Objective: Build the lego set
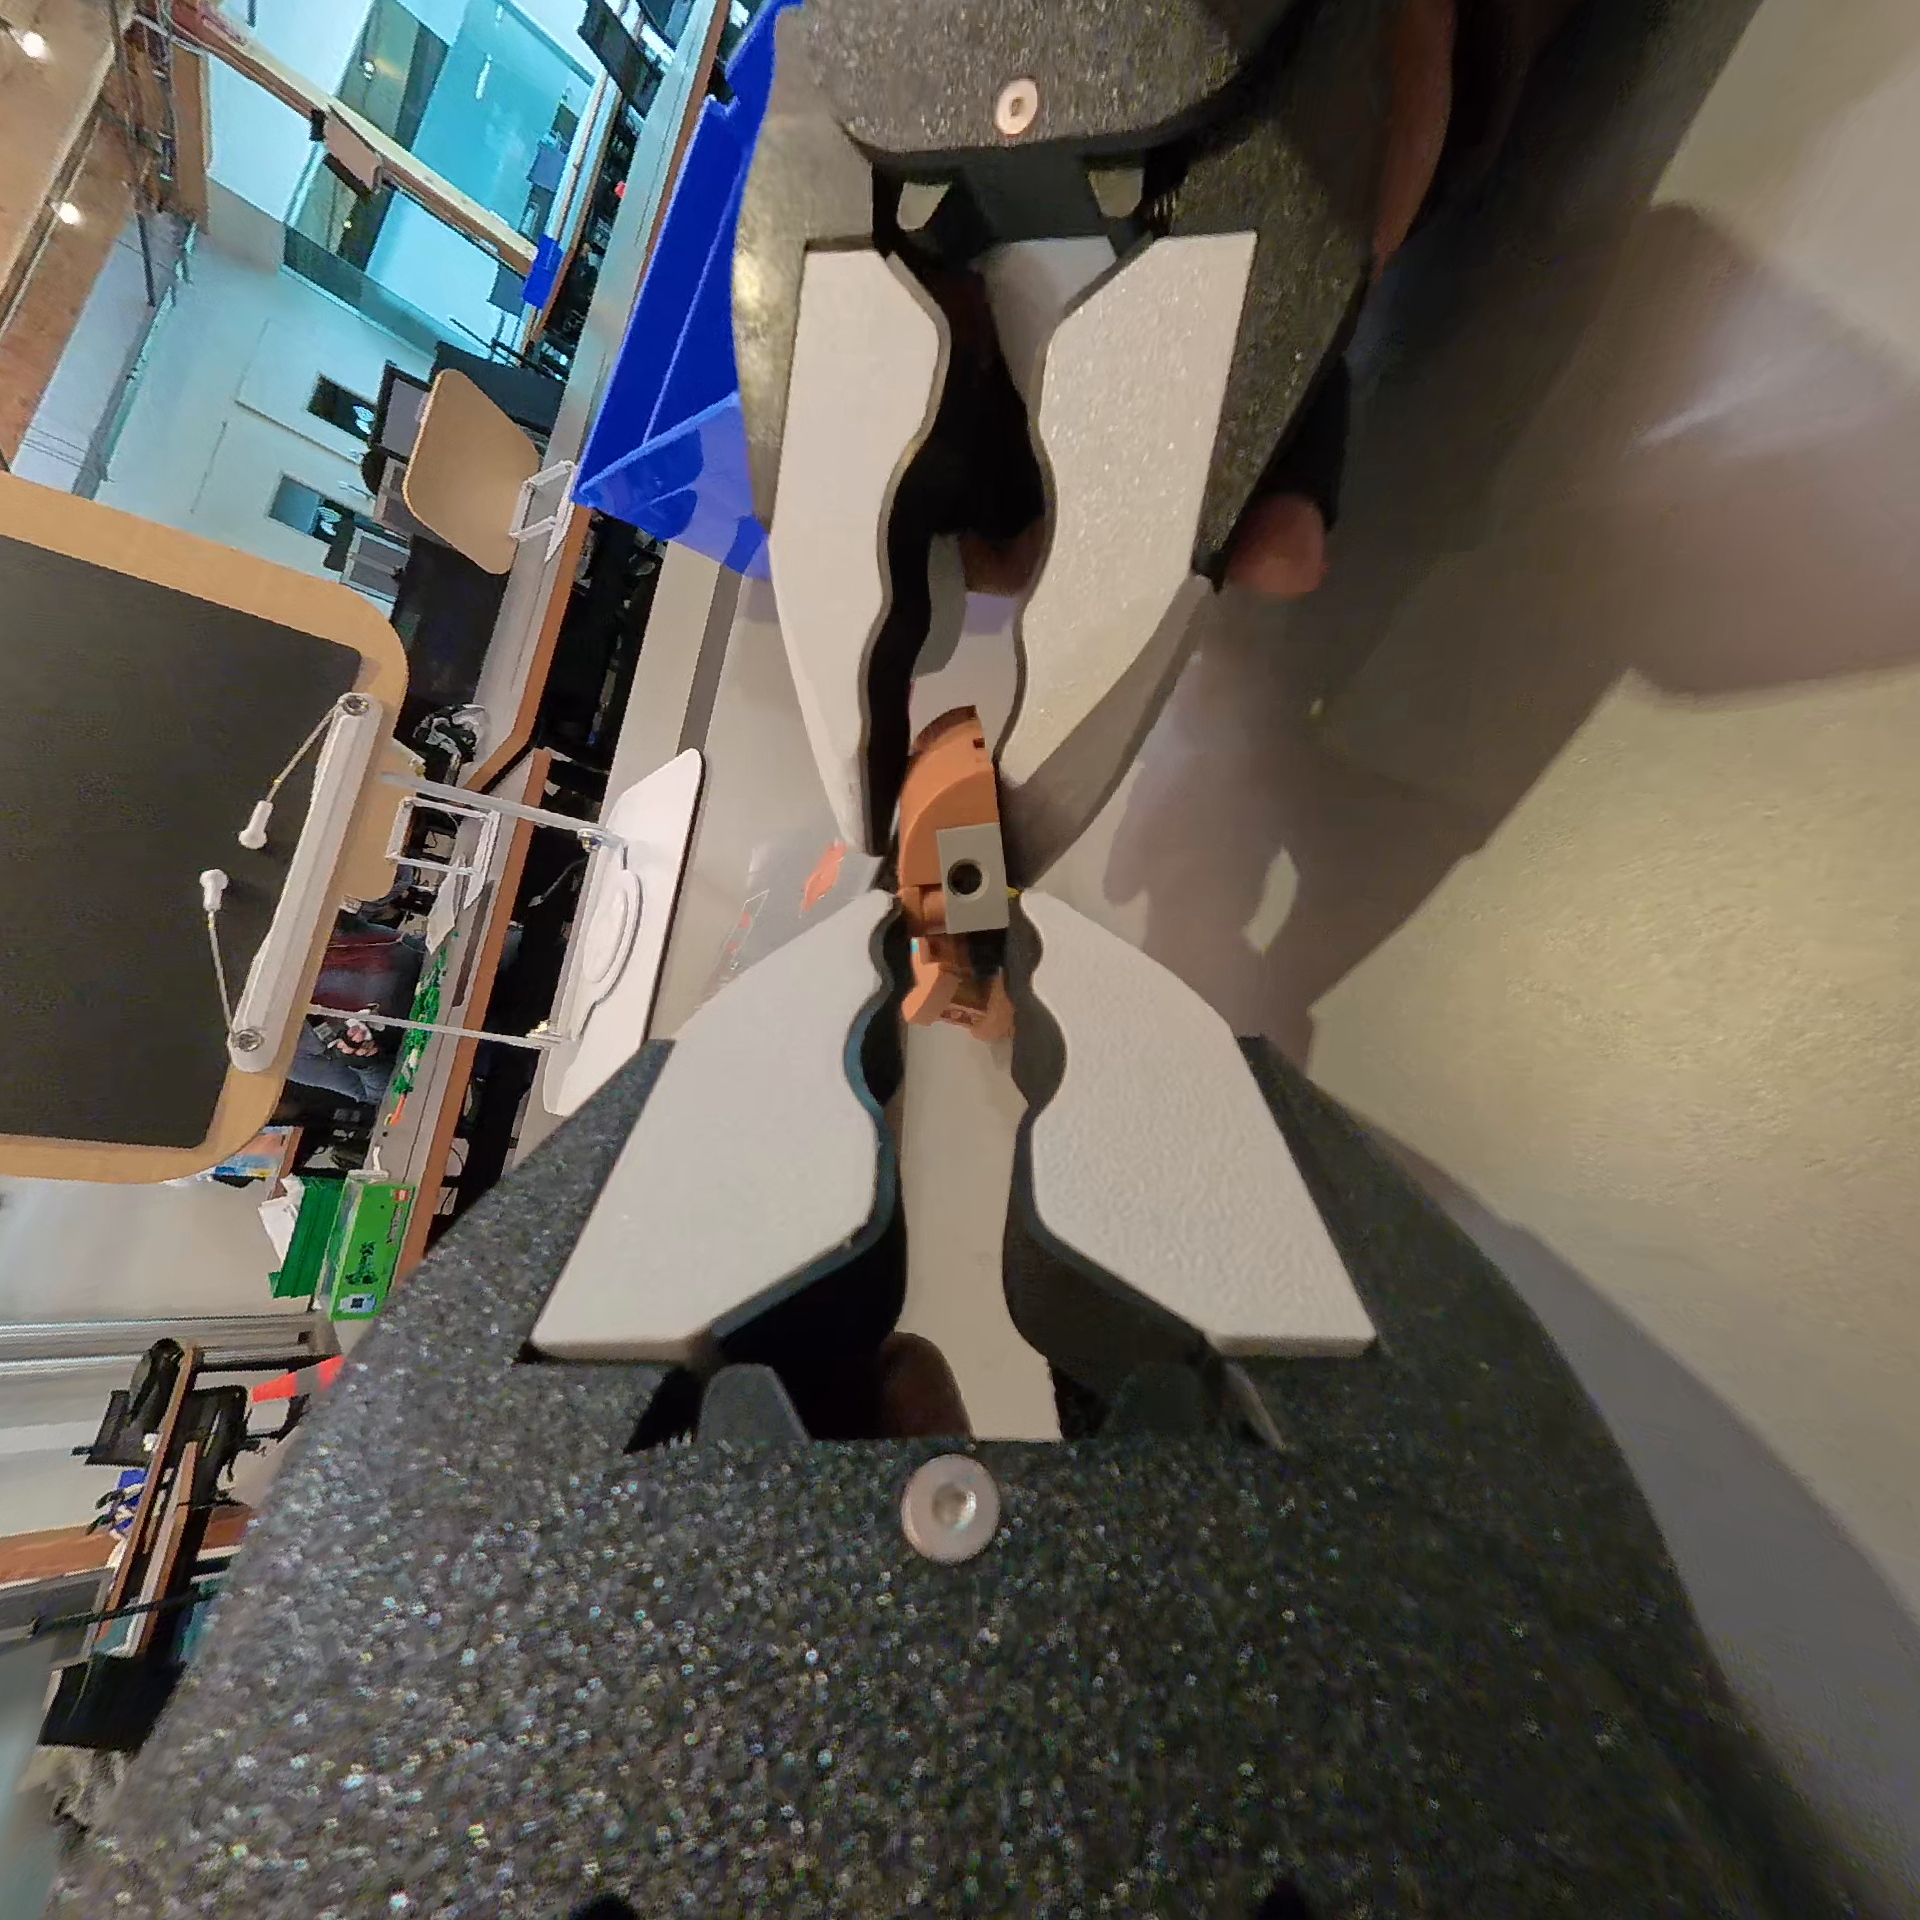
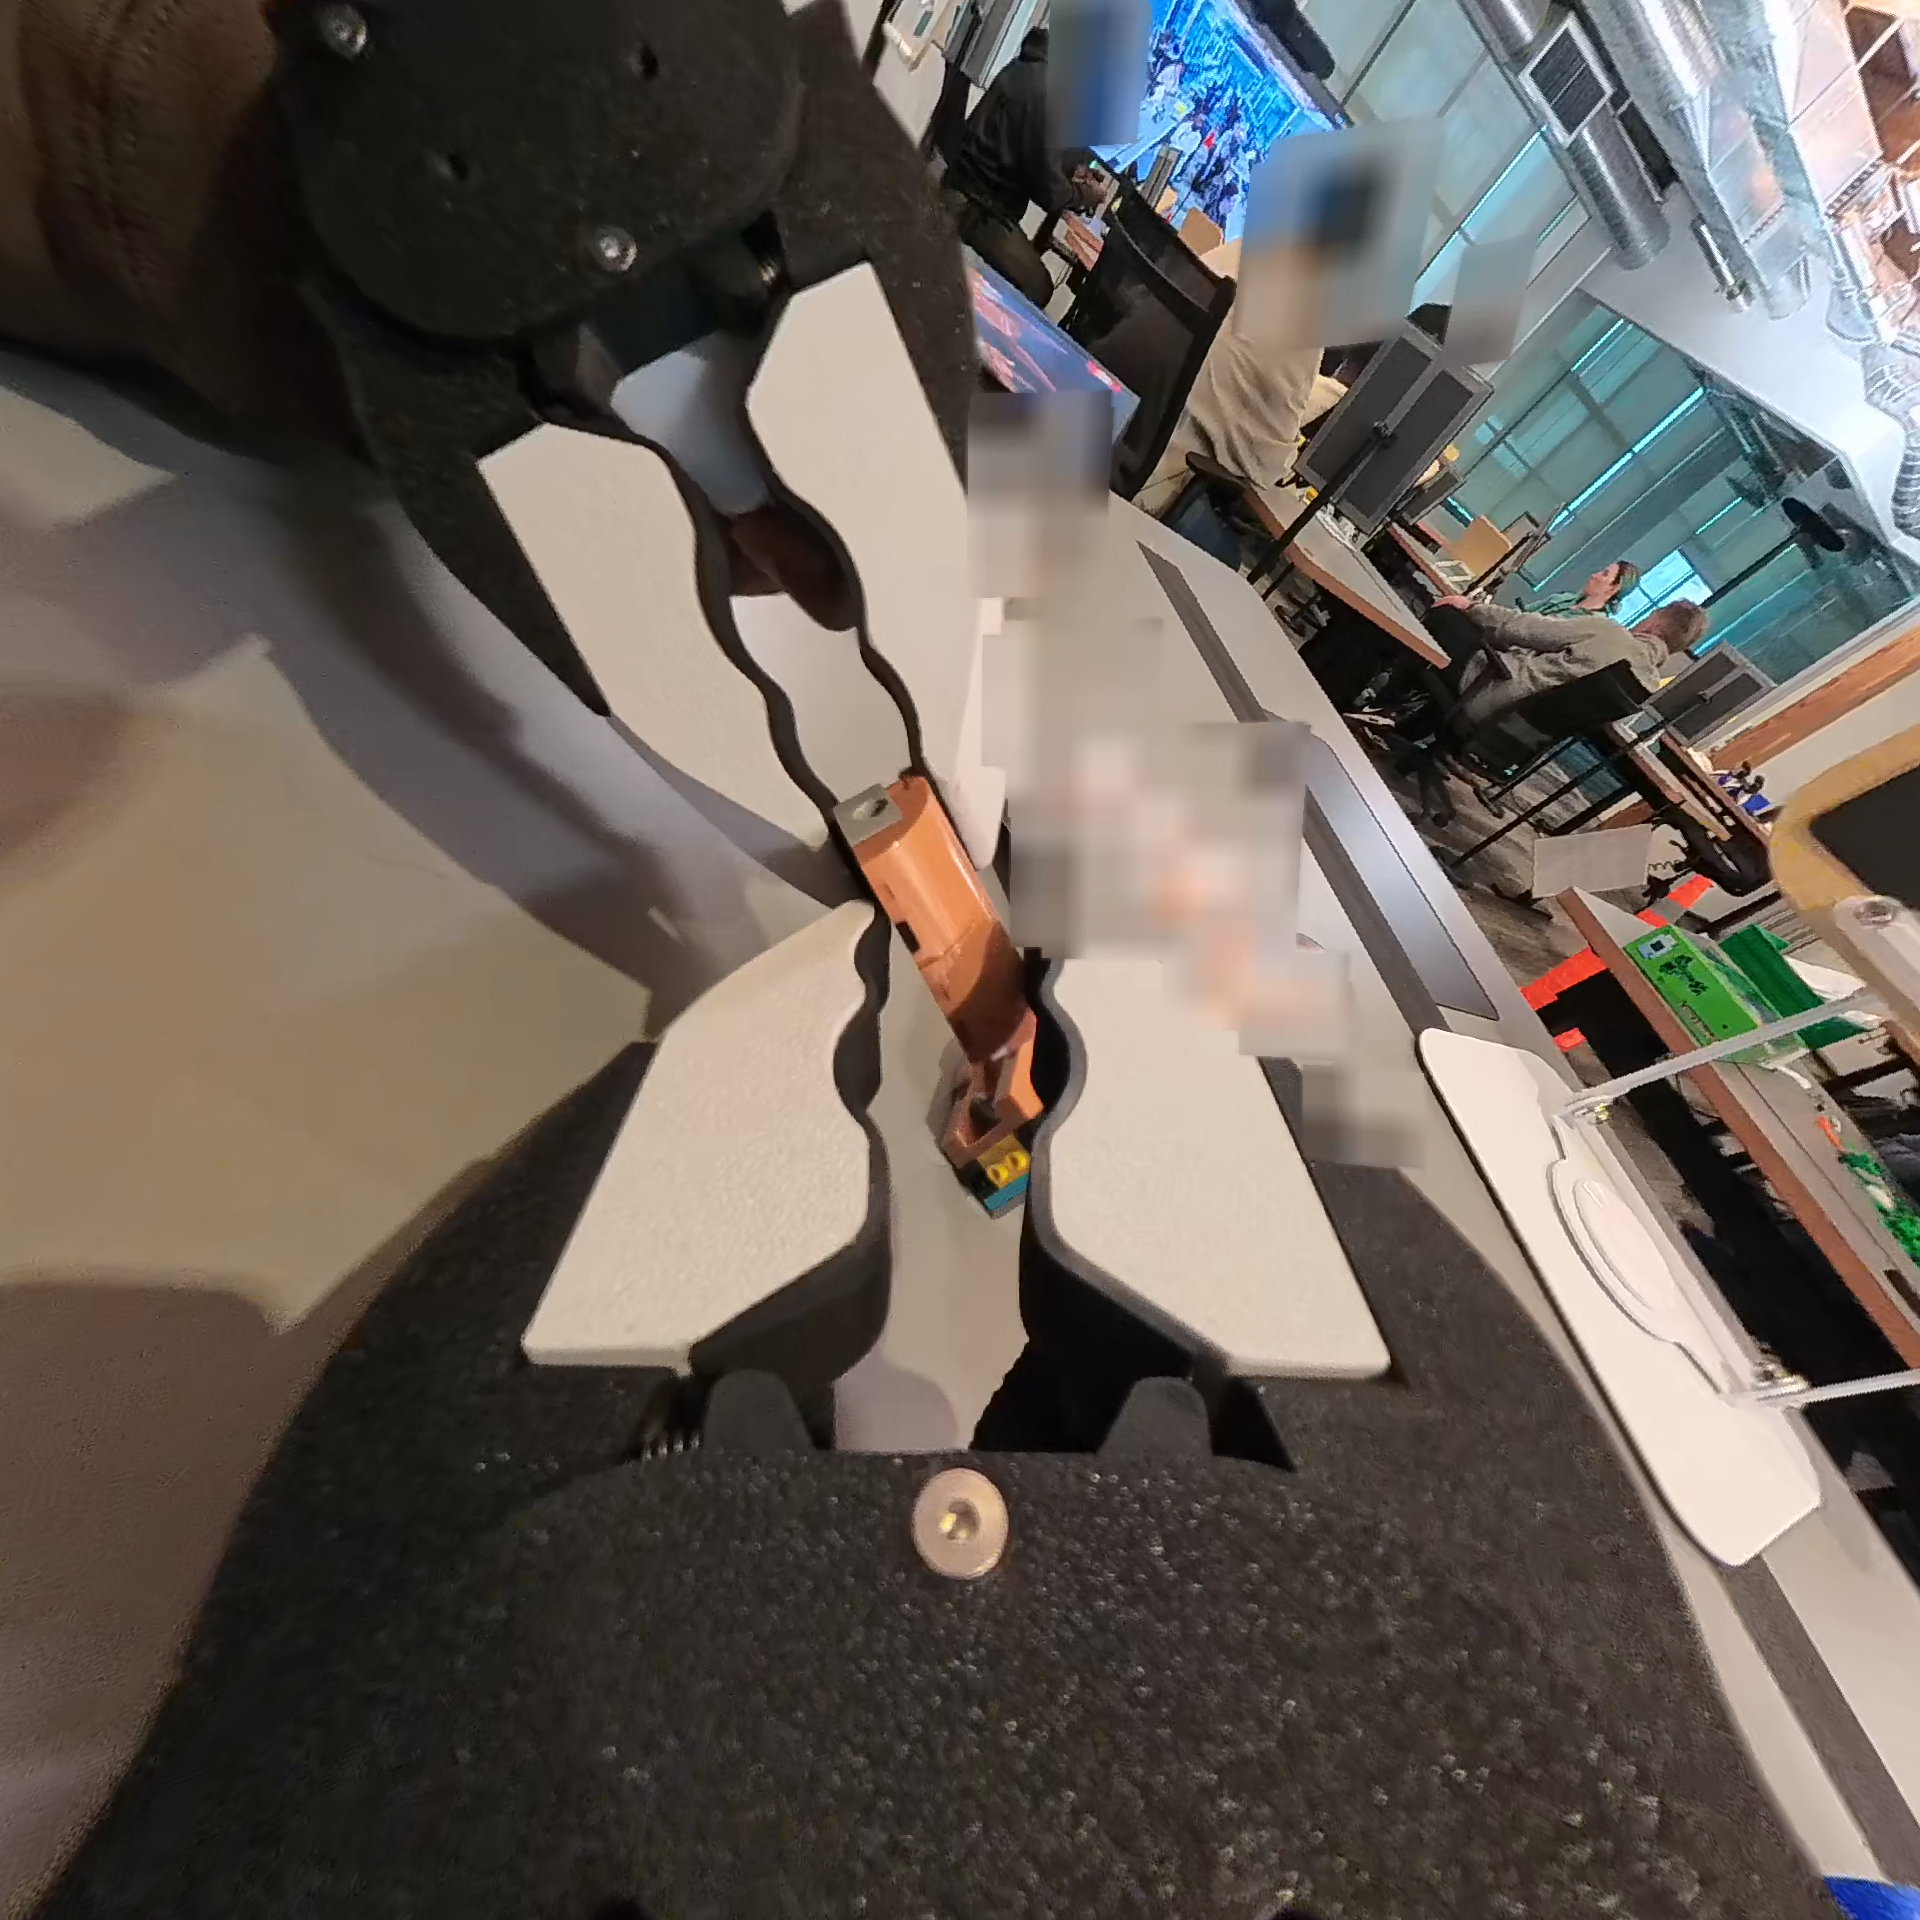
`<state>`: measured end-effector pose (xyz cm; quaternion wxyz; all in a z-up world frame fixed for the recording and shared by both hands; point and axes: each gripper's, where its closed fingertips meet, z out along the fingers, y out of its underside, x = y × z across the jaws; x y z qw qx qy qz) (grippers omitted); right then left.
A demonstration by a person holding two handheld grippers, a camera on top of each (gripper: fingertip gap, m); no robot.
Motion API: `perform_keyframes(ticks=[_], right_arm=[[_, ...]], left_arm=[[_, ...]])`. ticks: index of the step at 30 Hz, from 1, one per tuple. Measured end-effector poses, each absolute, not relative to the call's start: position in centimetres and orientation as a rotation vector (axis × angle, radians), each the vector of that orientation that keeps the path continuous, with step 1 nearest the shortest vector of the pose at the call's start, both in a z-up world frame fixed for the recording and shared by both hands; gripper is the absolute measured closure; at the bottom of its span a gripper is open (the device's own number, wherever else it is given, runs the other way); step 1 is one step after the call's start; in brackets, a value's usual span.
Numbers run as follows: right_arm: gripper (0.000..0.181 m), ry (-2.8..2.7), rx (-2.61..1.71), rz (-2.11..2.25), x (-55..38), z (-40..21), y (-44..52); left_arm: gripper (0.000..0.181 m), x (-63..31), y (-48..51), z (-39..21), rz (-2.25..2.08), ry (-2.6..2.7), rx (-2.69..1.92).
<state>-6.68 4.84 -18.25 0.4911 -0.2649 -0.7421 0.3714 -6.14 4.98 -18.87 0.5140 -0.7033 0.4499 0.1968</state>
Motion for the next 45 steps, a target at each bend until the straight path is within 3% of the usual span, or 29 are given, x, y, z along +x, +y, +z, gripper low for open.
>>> perform_keyframes(ticks=[20, 25, 32, 36, 45], right_arm=[[0.146, -1.814, -0.324, 0.558, -6.7, -19.0, 4.8], [0.161, -1.805, -0.250, 0.486, -6.7, -19.2, 4.4], [0.162, -1.728, -0.251, 0.411, -7.1, -18.7, 5.3], [0.163, -1.694, -0.234, 0.401, -6.8, -18.6, 5.7], [0.164, -1.706, -0.173, 0.370, -6.7, -19.1, 5.5]], left_arm=[[0.164, -6.1, 5.1, -19.1, 0.607, 1.171, -1.627], [0.164, -5.5, 5.0, -19.3, 0.612, 1.206, -1.608], [0.163, -6.2, 5.8, -18.7, 0.674, 1.140, -1.579], [0.146, -6.9, 5.4, -18.9, 0.555, 1.083, -1.622], [0.146, -5.5, 4.0, -19.6, 0.135, 1.027, -1.680]])
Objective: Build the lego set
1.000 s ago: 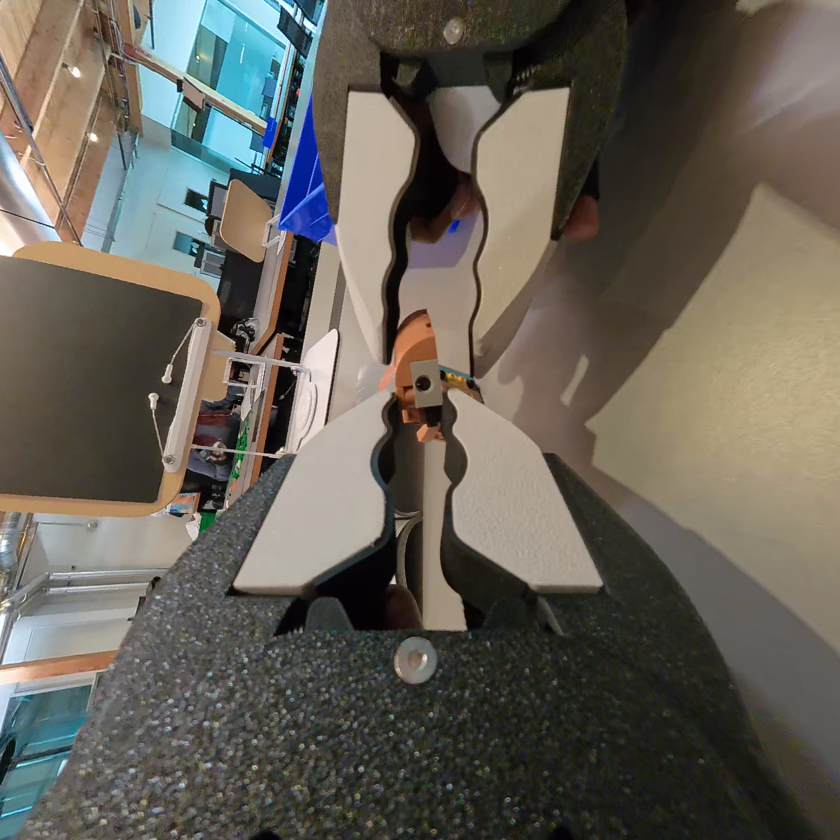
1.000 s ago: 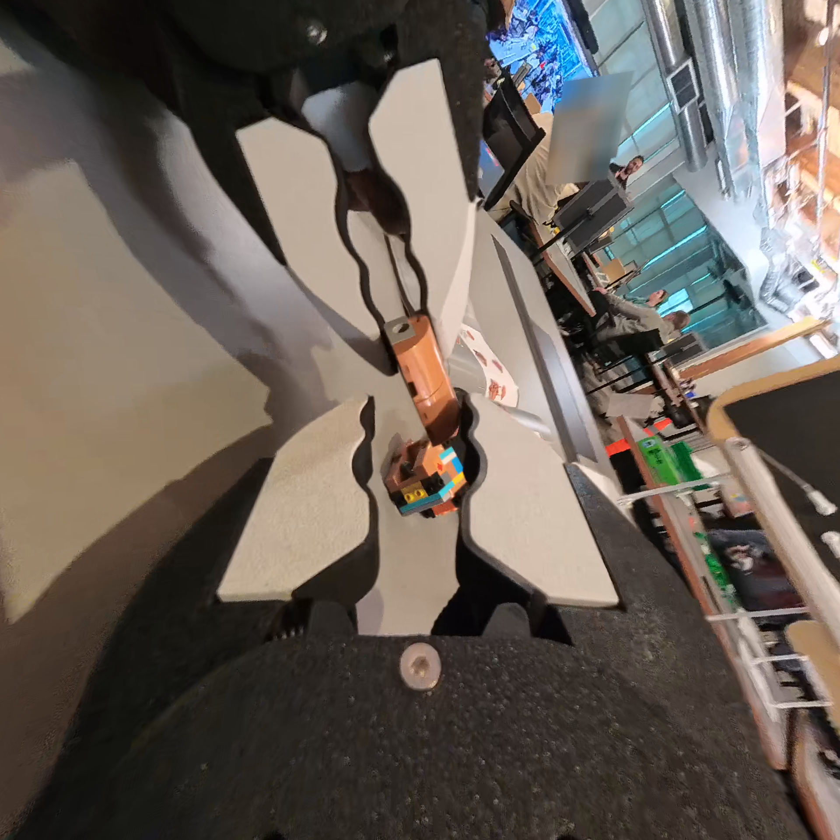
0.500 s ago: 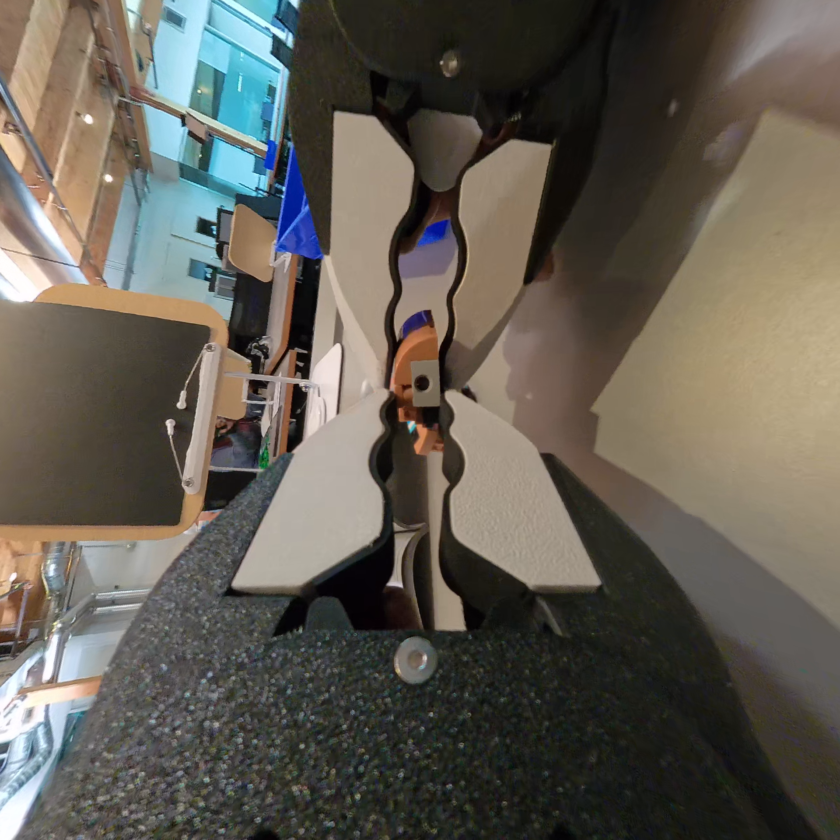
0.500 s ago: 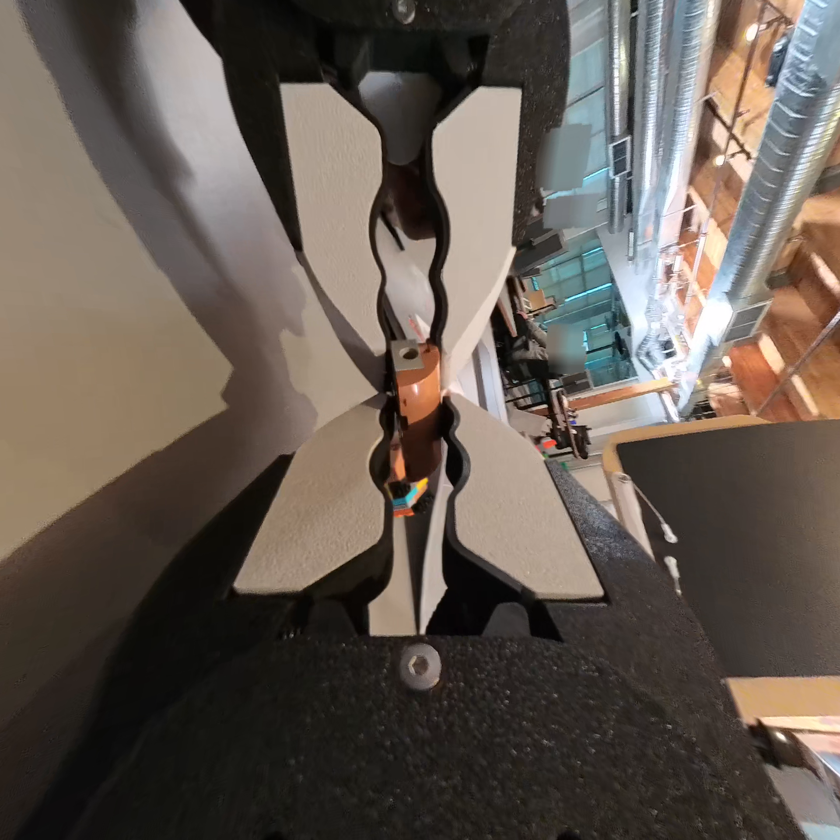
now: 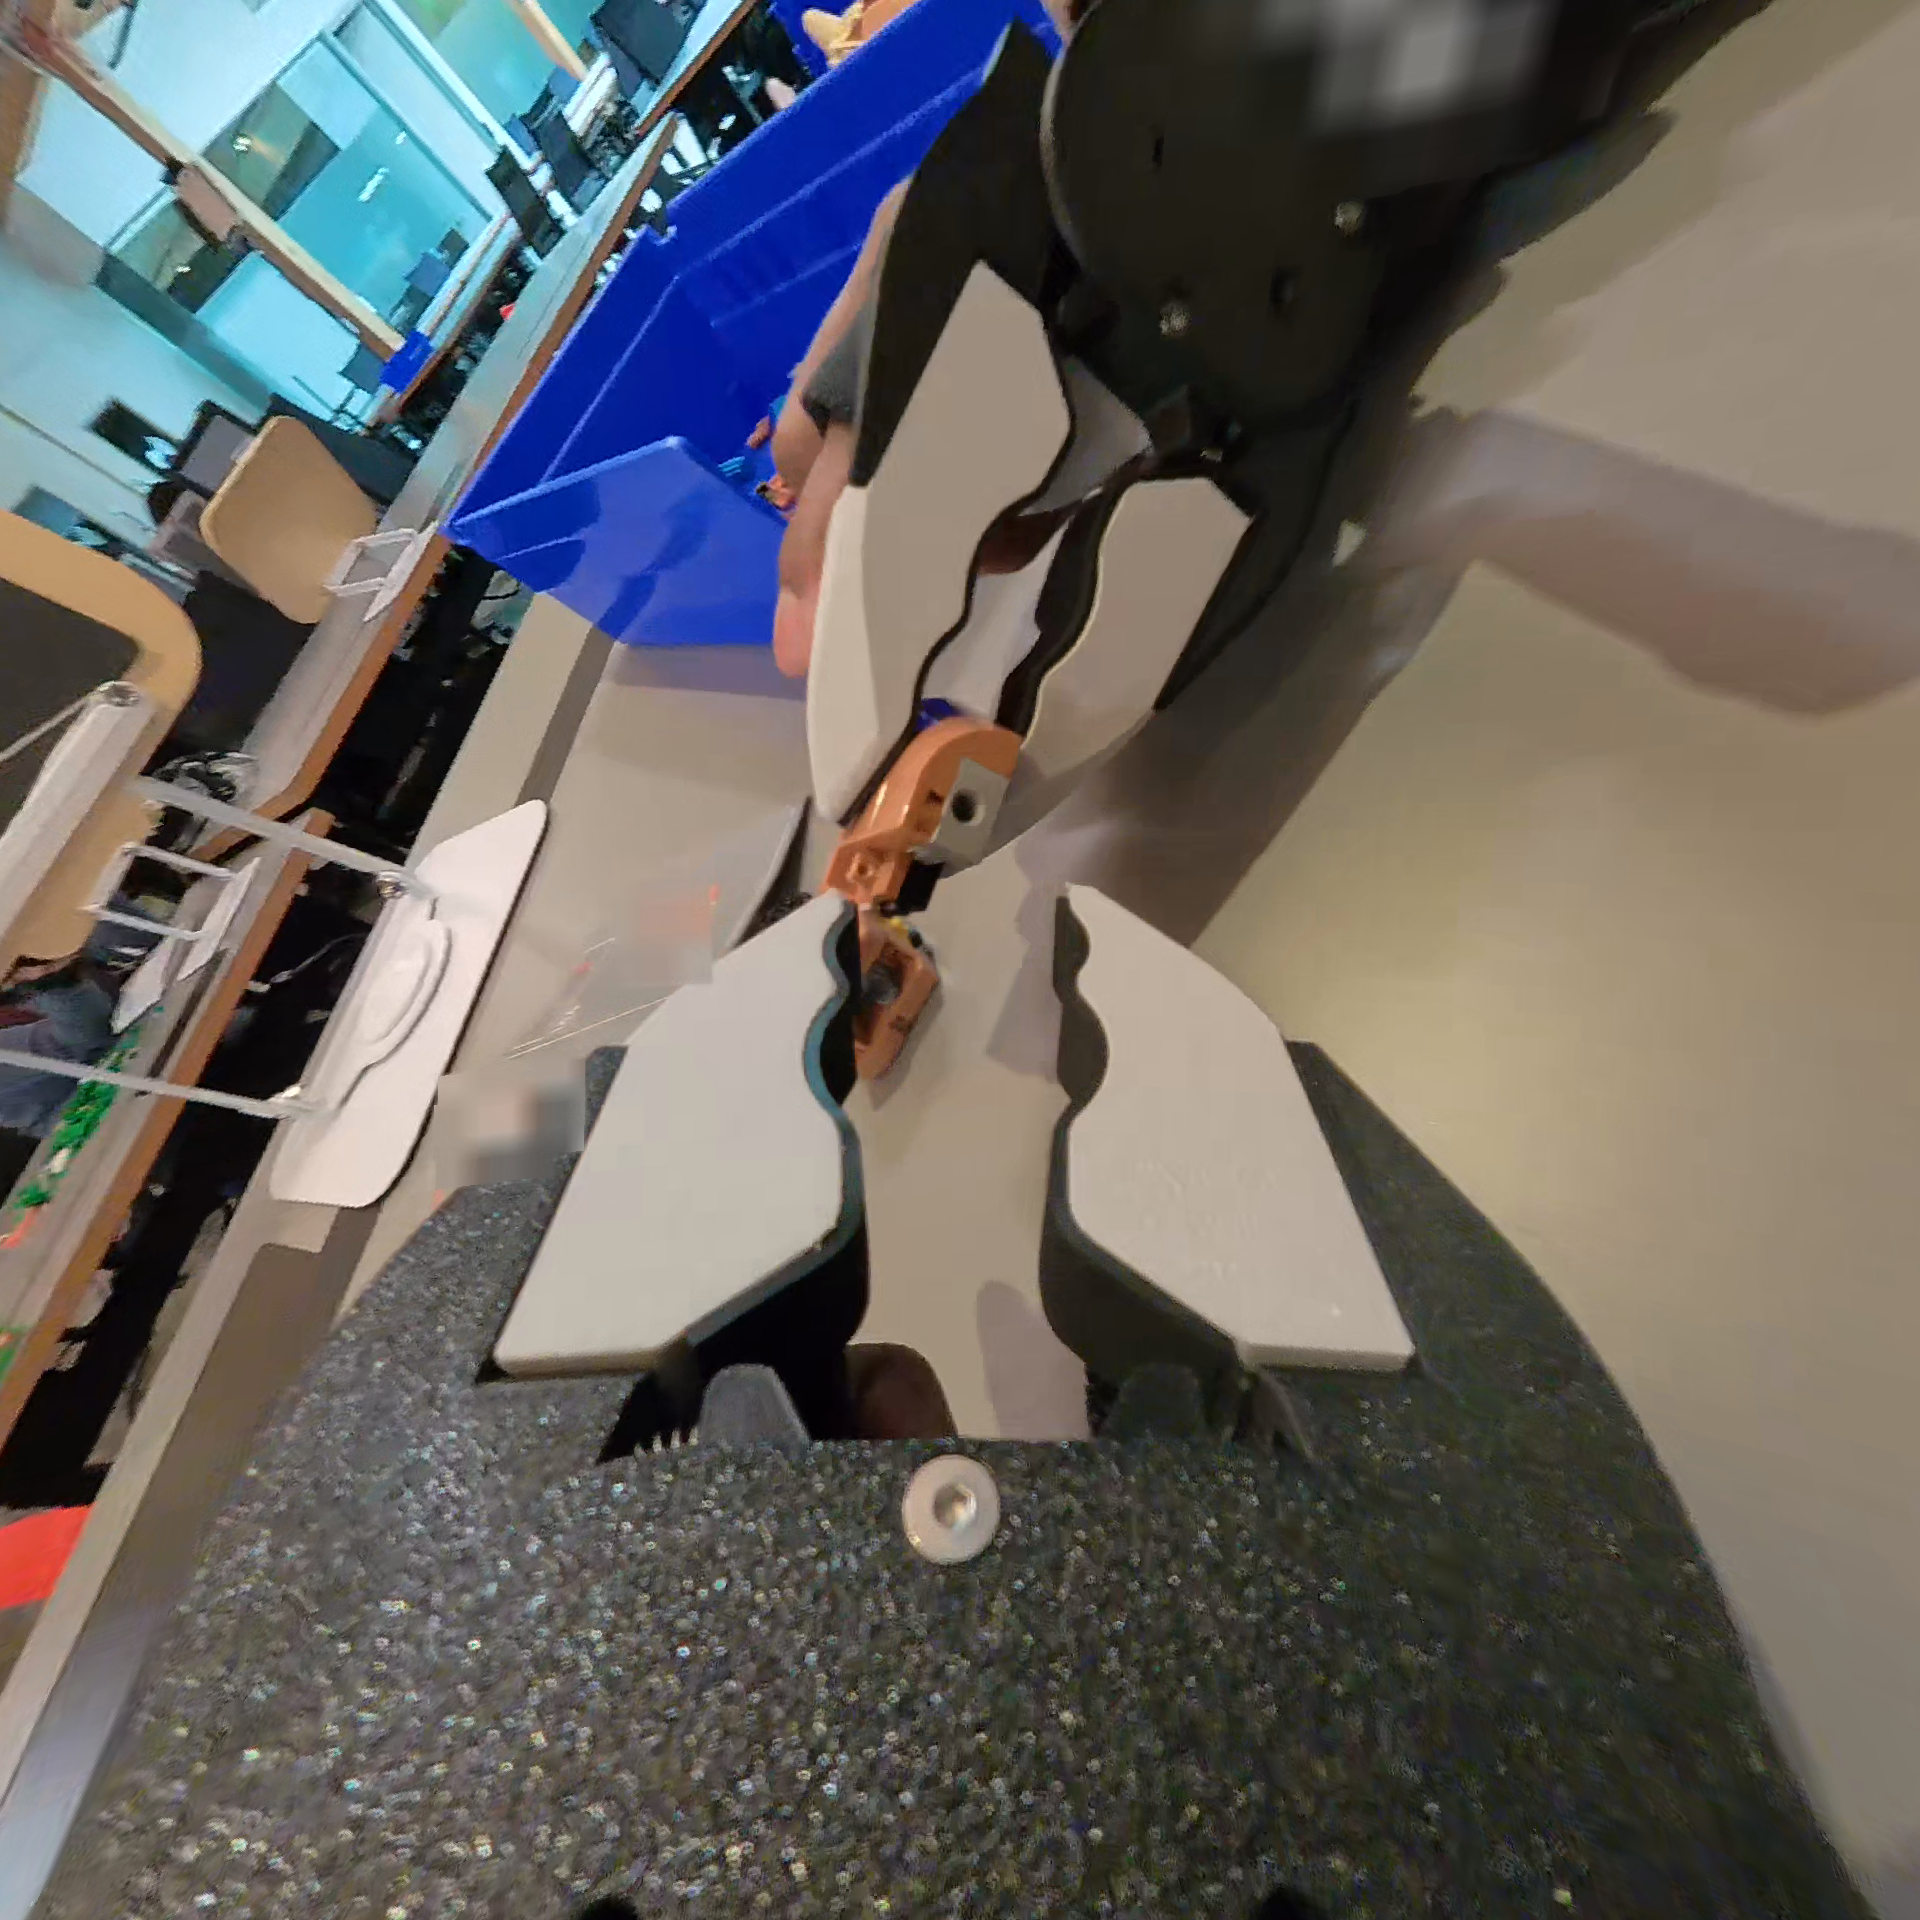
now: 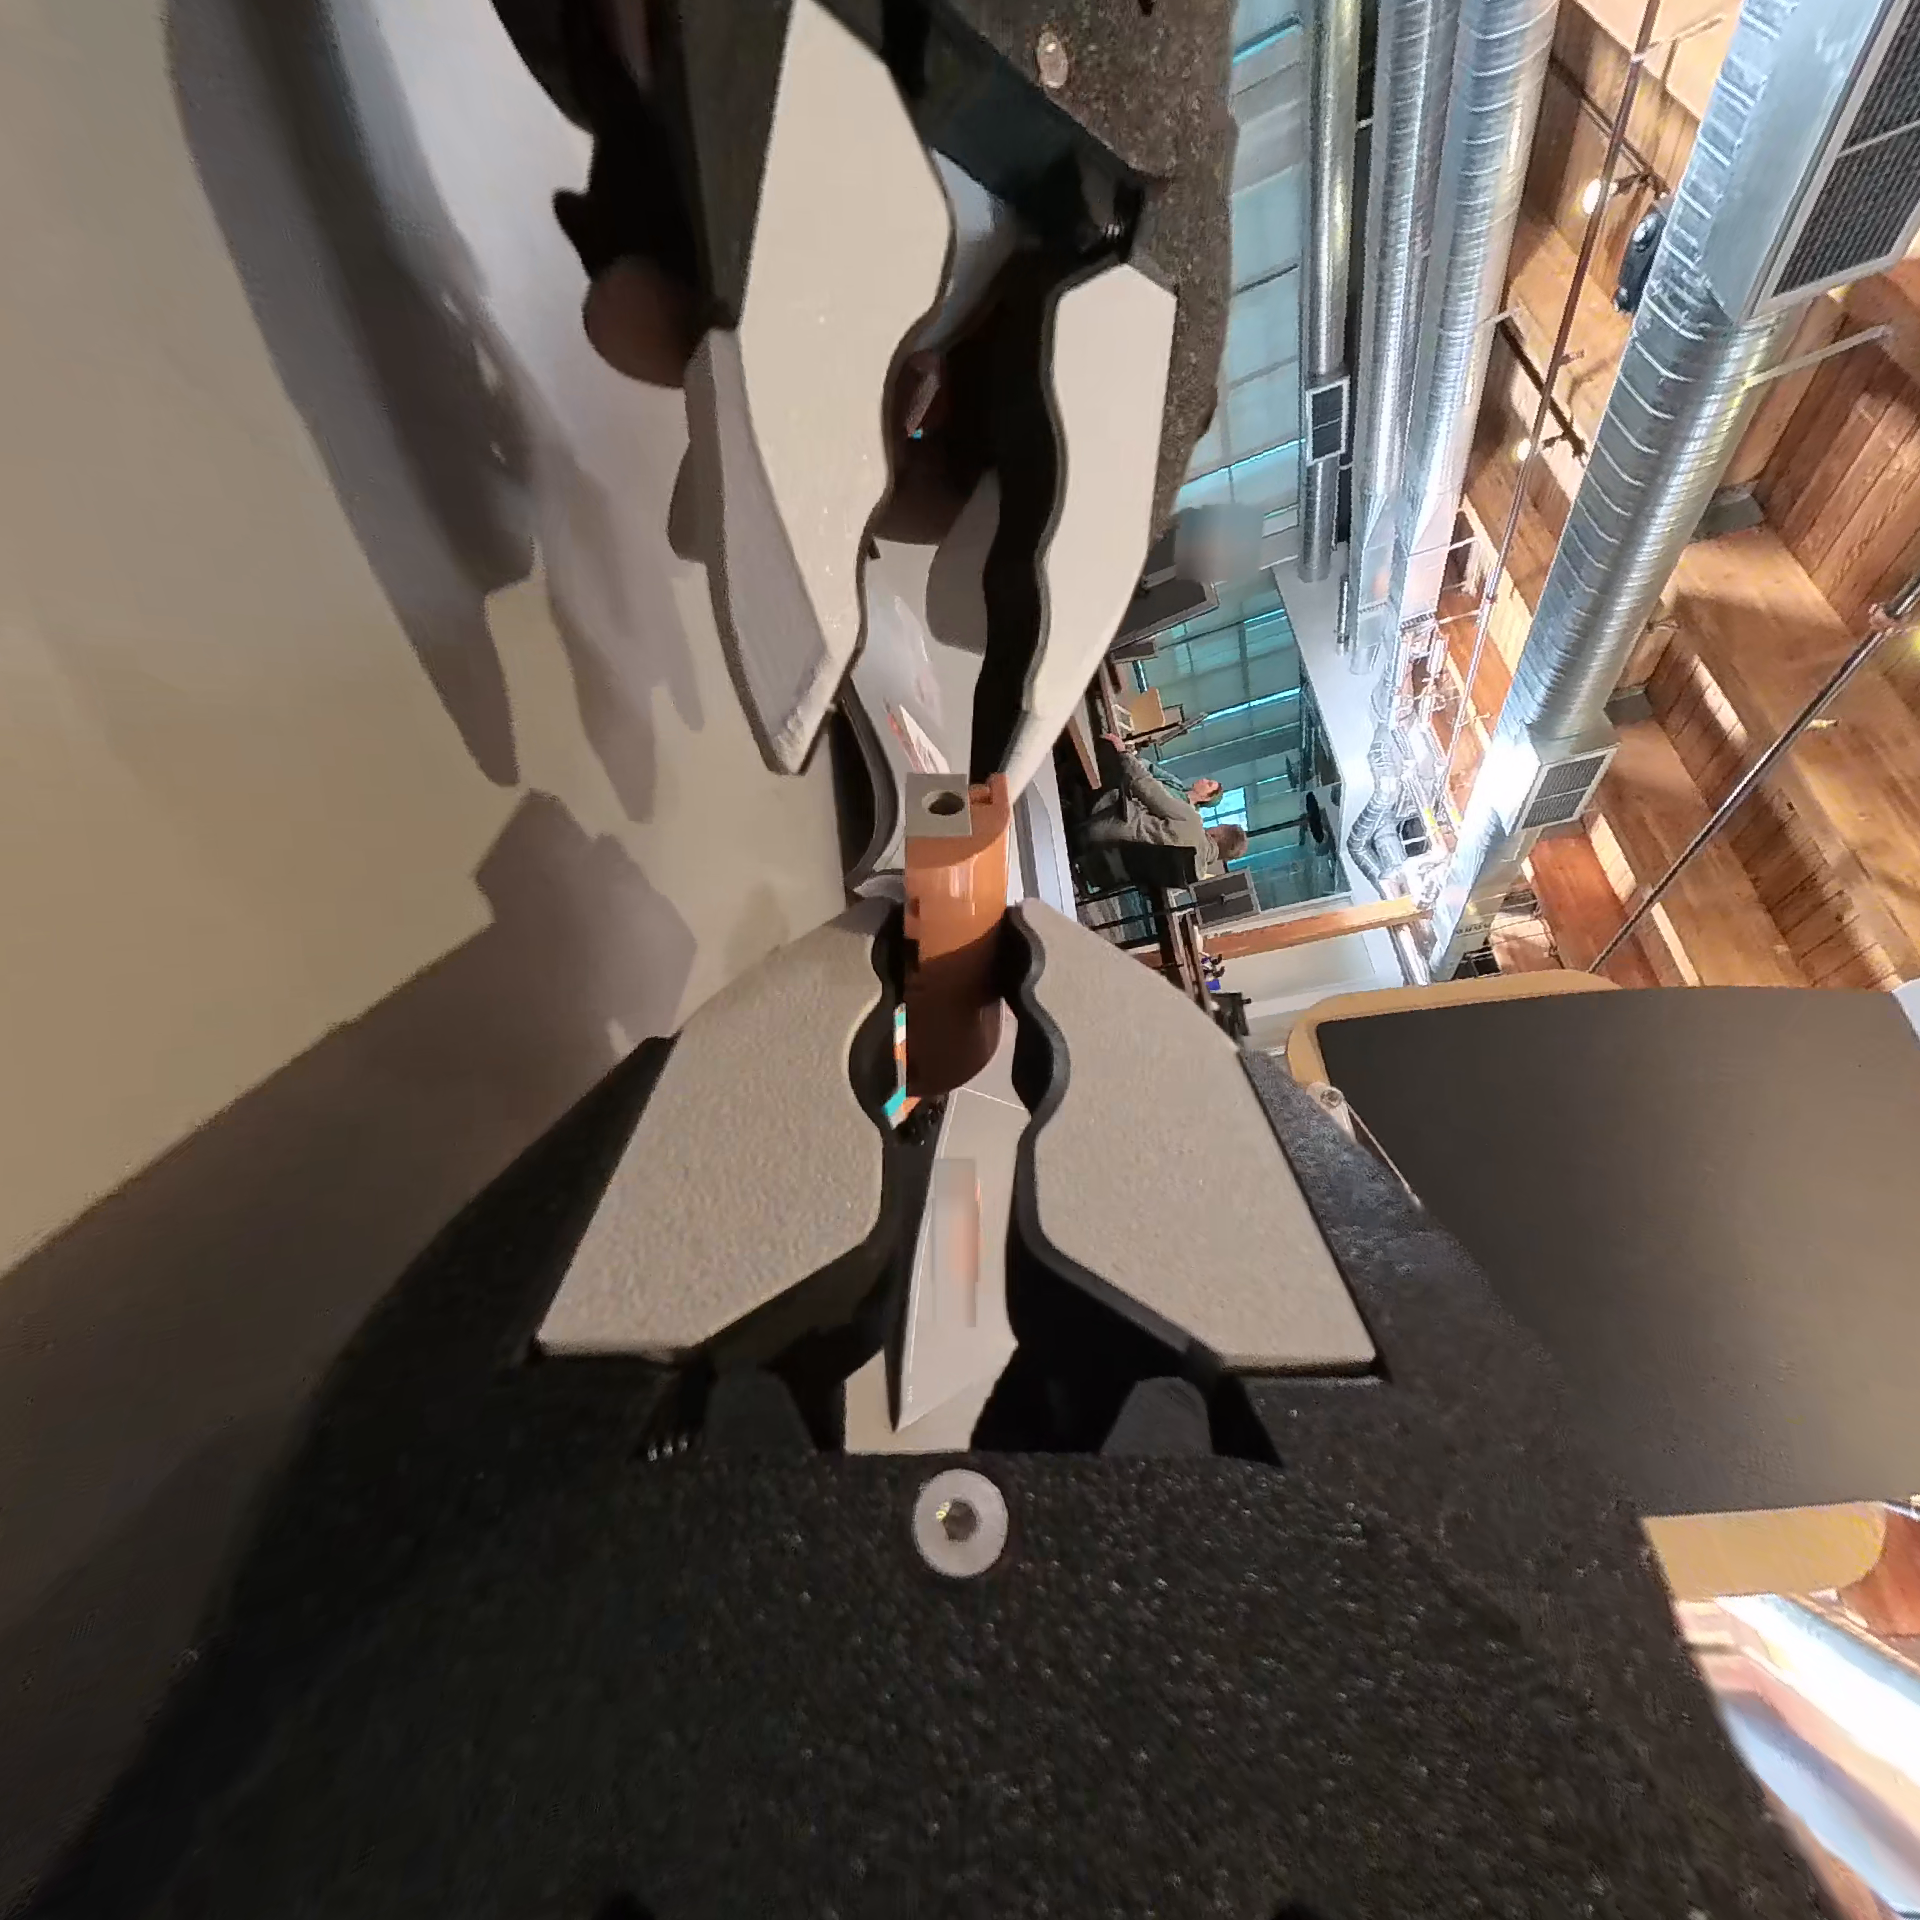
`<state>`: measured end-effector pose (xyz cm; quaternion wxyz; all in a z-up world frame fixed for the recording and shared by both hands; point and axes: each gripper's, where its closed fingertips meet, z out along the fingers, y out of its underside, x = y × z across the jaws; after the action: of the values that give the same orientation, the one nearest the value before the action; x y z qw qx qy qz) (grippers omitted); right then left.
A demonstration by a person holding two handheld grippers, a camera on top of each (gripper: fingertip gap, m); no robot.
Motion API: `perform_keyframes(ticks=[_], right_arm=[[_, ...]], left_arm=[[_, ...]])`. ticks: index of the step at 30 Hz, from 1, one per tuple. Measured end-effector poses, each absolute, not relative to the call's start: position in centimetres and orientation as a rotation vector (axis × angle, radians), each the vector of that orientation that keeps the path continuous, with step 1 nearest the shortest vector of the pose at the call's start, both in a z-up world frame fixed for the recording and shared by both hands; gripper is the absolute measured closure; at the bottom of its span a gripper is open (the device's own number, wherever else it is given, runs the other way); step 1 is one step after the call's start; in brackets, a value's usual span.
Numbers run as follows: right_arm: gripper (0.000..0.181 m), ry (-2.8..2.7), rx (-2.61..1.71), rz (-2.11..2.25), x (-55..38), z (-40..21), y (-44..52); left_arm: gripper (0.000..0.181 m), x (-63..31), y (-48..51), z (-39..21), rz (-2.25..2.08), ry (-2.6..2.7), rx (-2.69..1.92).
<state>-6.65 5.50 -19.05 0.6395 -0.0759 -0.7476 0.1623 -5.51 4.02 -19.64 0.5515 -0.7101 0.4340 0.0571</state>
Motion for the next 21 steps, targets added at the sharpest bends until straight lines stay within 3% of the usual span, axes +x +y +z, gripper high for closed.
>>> perform_keyframes(ticks=[14, 21], right_arm=[[0.161, -2.149, -0.202, 0.384, -4.7, -24.7, 4.0], [0.134, -2.331, -0.358, 0.580, -1.7, -24.4, 3.5]], left_arm=[[0.149, -4.5, 2.0, -24.5, -0.036, 1.213, -1.861], [0.148, -4.1, 1.7, -24.6, -0.091, 1.213, -1.879]])
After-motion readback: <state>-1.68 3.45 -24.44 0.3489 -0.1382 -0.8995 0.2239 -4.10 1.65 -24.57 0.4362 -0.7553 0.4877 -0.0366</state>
